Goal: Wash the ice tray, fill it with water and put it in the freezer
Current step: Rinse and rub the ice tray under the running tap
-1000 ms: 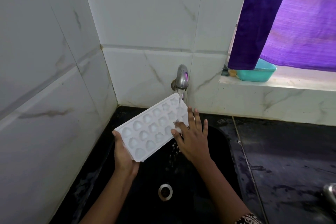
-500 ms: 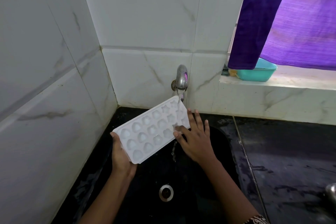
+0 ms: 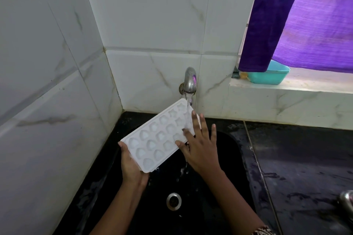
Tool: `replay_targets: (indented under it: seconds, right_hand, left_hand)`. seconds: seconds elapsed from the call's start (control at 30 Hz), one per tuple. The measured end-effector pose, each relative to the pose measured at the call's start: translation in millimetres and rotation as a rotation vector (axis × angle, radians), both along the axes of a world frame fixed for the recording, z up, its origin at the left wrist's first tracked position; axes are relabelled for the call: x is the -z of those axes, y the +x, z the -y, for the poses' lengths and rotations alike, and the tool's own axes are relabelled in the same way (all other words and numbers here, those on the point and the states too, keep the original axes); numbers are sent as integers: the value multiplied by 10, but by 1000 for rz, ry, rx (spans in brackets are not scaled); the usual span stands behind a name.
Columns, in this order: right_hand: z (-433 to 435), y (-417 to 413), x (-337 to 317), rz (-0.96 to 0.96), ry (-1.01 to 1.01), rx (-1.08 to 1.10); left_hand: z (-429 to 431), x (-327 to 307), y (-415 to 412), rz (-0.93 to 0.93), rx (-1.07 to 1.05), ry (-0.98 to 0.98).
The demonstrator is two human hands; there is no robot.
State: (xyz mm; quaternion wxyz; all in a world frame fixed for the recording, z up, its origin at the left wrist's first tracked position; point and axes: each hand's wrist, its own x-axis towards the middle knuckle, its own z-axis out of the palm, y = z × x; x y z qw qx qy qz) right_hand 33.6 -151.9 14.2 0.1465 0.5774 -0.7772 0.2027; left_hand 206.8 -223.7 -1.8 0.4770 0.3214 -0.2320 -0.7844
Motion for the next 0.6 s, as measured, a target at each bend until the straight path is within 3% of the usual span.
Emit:
replay_targets:
  seconds: [0.2, 0.6]
  right_hand:
    - [-248, 24, 124, 46, 23, -12]
    - [-93, -145, -138, 223, -48, -79]
  left_hand:
    - [95, -49, 70, -48, 27, -42]
    - [-61, -44, -341, -89, 251, 86]
